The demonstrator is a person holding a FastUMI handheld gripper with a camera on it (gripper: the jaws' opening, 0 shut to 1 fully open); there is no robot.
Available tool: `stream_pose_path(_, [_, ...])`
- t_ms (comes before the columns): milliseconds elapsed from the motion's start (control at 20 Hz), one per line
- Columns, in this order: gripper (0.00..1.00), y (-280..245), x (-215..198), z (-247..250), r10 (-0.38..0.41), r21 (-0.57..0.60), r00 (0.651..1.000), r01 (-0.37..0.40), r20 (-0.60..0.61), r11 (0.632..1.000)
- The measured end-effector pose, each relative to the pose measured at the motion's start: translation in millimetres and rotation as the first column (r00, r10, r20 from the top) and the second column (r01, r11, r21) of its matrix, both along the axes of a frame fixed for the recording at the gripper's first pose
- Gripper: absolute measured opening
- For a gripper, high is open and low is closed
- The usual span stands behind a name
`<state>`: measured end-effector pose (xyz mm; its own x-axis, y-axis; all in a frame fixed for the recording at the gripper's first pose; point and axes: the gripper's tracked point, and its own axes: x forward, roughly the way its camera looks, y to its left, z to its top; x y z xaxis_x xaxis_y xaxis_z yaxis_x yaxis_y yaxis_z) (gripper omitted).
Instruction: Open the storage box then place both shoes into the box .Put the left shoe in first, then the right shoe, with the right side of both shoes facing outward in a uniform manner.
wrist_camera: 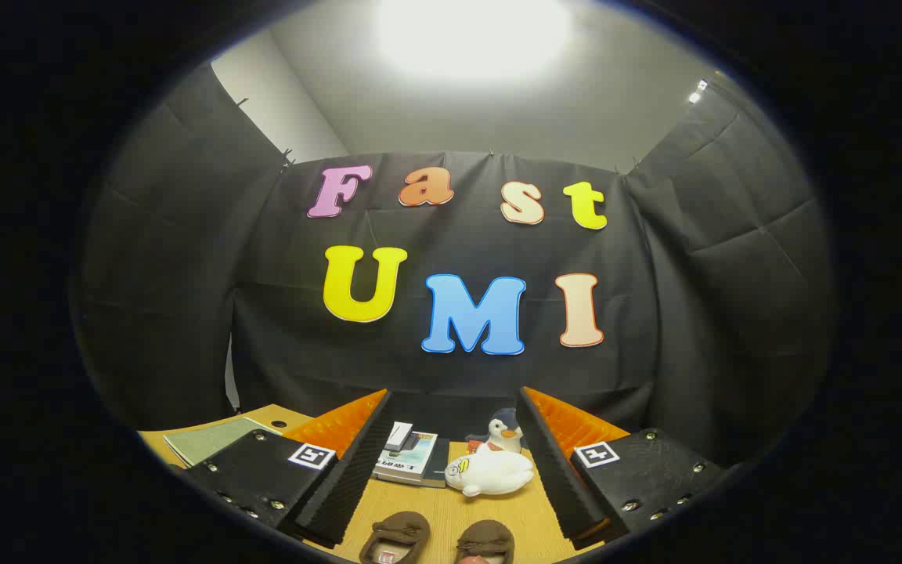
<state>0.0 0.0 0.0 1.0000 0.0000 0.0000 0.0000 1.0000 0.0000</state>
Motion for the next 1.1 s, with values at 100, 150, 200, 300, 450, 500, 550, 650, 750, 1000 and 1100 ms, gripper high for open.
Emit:
stream_pose_path(100, [0.95,-3,2,0,-0.004,0.003,1.0,0.004,-0.001,1.0])
stream_pose_path(150, [0.95,-4,3,1,-0.009,0.004,1.0,0.009,0.0,1.0])
stream_pose_path(200, [0.96,-5,5,1,-0.01,0.004,1.0,0.01,0.001,1.0])
stream_pose_path(300, [0.96,-6,6,0,-0.011,0.005,1.0,0.011,-0.003,1.0])
stream_pose_path(450, [0.96,-7,8,5,-0.01,0.01,1.0,0.01,0.009,1.0])
stream_pose_path(500, [0.96,-7,9,5,-0.01,0.009,1.0,0.01,0.013,1.0])
stream_pose_path(550, [0.96,-8,9,6,-0.01,0.009,1.0,0.01,0.016,1.0])
stream_pose_path(650, [0.96,-8,10,8,-0.009,0.016,1.0,0.009,0.017,1.0])
stream_pose_path(750, [0.96,-7,10,10,-0.006,0.026,1.0,0.005,0.022,1.0])
stream_pose_path(1000, [0.95,-6,6,16,0.001,0.017,0.999,-0.002,0.04,1.0])
stream_pose_path(1100, [0.95,-7,5,17,0.001,0.014,0.999,-0.002,0.046,1.0])
